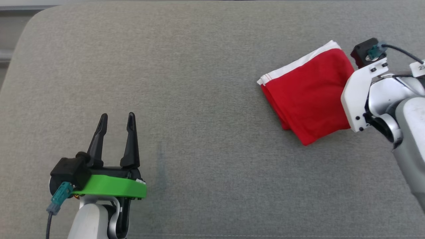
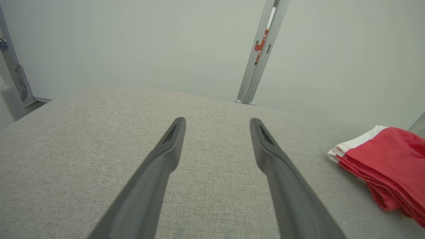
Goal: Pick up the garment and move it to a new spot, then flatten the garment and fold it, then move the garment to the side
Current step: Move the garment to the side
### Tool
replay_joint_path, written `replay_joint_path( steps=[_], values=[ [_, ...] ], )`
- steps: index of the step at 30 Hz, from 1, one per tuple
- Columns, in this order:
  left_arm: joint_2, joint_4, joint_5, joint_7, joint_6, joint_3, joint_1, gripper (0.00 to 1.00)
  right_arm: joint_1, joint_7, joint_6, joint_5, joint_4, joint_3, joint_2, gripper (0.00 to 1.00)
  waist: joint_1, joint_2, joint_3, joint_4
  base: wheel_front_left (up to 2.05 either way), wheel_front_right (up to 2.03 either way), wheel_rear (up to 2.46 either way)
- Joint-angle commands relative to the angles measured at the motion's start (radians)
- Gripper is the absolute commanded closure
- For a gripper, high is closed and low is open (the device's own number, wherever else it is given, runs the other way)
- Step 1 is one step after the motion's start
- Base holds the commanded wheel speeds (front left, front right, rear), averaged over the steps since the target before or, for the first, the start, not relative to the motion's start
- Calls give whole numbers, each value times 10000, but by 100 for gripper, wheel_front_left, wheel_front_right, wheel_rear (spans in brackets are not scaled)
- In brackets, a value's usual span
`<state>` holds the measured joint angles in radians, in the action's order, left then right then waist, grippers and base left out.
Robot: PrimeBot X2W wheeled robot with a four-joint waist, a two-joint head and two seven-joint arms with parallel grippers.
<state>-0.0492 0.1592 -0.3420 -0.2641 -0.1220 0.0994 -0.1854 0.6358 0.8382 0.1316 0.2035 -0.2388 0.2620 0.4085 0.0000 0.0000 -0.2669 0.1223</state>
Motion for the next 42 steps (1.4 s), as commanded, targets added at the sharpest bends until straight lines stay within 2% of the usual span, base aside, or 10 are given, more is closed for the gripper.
replay_joint_path(
  steps=[1, 5, 8, 16, 23, 27, 34, 36, 37, 42],
  values=[
    [-29, -10, 141, 4, 15, -49, 76, 0, 97, 124, -16, 197, 322, 98, 320, 100, 0, 0, 93, -822, 0, 0, 0],
    [-31, -24, 249, 2, -5, -117, -10, 0, 52, 345, -14, 681, 1115, 228, 1061, 100, 0, 0, 76, -1513, 0, 0, 0],
    [-31, -48, 387, 4, -30, -120, -182, 0, -117, 153, -14, 872, 1331, 194, 1321, 100, 0, 0, -14, -2021, 0, 0, 0],
    [-40, -108, 813, 4, -75, -21, -310, 0, 253, -1707, -14, 713, 59, -310, 1693, 100, 0, 0, -510, -2697, 0, 0, 0],
    [-330, -303, 932, 4, -87, 334, -504, 0, 712, -3268, -16, 459, -1987, -1089, 1918, 100, 0, 0, -1176, -2558, 0, 0, 0],
    [-561, -473, 914, 4, -88, 517, -672, 0, 896, -4068, -16, -167, -3095, -1645, 2188, 100, 0, 0, -1499, -2280, 0, 0, 0],
    [-728, -621, 987, 4, -89, 498, -734, 0, 861, -5000, -16, -1208, -4522, -3308, 1785, 100, 0, 0, -1682, -1976, 0, 0, 0],
    [-752, -637, 991, 3, -90, 506, -724, 0, 802, -5121, -17, -1659, -4845, -3962, 1645, 51, 0, 0, -1648, -1921, 0, 0, 0],
    [-756, -640, 998, 4, -90, 486, -706, 0, 753, -5120, -16, -1921, -4995, -4304, 1500, 0, 0, 0, -1602, -1905, 0, 0, 0],
    [-645, -528, 953, 3, -90, 441, -491, 0, 682, -5494, -16, -2782, -5049, -5764, 832, 0, 0, 0, -1184, -1937, 0, 0, 0]
  ],
)
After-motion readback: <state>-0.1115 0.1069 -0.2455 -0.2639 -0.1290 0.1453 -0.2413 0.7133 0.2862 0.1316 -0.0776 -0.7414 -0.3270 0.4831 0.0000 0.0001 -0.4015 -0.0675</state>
